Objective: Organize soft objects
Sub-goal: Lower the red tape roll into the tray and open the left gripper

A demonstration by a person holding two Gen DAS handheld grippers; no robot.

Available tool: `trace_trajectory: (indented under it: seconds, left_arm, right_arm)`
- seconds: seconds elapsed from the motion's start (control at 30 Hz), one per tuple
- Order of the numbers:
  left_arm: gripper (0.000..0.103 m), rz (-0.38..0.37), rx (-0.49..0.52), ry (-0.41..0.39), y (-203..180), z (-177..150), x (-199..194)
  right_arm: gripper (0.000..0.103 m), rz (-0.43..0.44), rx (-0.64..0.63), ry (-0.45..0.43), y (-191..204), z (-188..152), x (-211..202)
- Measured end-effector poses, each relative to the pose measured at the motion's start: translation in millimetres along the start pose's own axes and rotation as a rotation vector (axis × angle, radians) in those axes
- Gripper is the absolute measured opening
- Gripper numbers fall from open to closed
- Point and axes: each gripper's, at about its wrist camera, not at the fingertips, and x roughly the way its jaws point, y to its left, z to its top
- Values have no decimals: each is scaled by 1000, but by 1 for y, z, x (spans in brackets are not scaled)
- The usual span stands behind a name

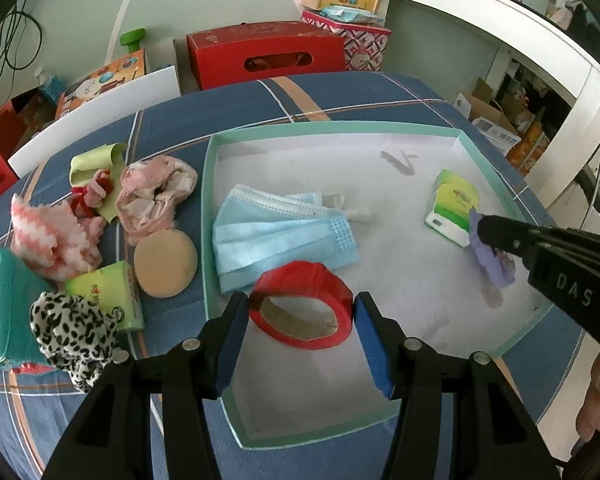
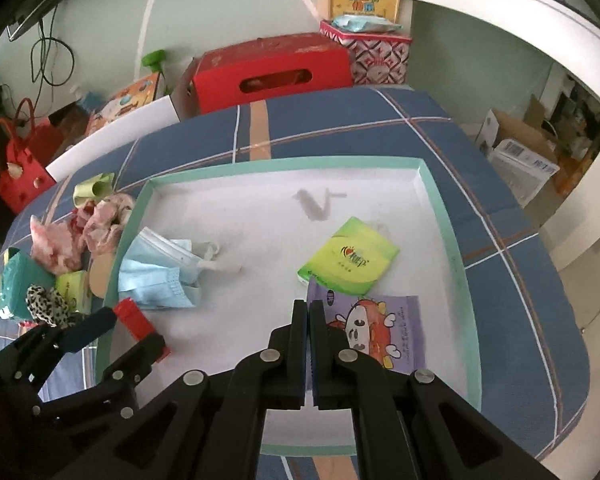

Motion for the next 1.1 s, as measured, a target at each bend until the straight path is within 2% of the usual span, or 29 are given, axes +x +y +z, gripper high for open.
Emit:
trace_trajectory:
  seconds: [0.1, 0.4, 0.73, 0.93, 0.97, 1.0, 1.03, 1.07, 1.1]
  left_arm:
    - [56, 20, -4, 35, 0, -2, 12]
    - [56, 18, -18, 36, 0, -2, 12]
    - [59, -34, -42, -29, 5, -3, -31]
    - [63, 5, -100, -24, 23, -5, -41]
    - [66, 14, -116, -19, 28, -5, -40]
    - [67, 23, -130, -16, 31, -6, -40]
    - [68, 38, -146, -13, 36, -7, -39]
    - [68, 47, -155, -10, 40, -8, -39]
    - [69, 56, -165, -6, 43, -9, -39]
  right_arm:
    - [3, 5, 5, 20, -1, -3, 6]
    - [6, 19, -1, 43, 0, -3, 12]
    - [6, 41, 16, -57, 3, 6, -31]
    - [7, 29, 2, -21, 9, 5, -24]
    - [17, 26, 0, -10, 9, 5, -21]
    - [37, 19, -1, 0, 9, 4, -19]
    - [48, 8, -2, 7, 9, 2, -17]
    - [65, -1, -3, 8, 9, 2, -16]
    - [67, -7, -5, 8, 9, 2, -16]
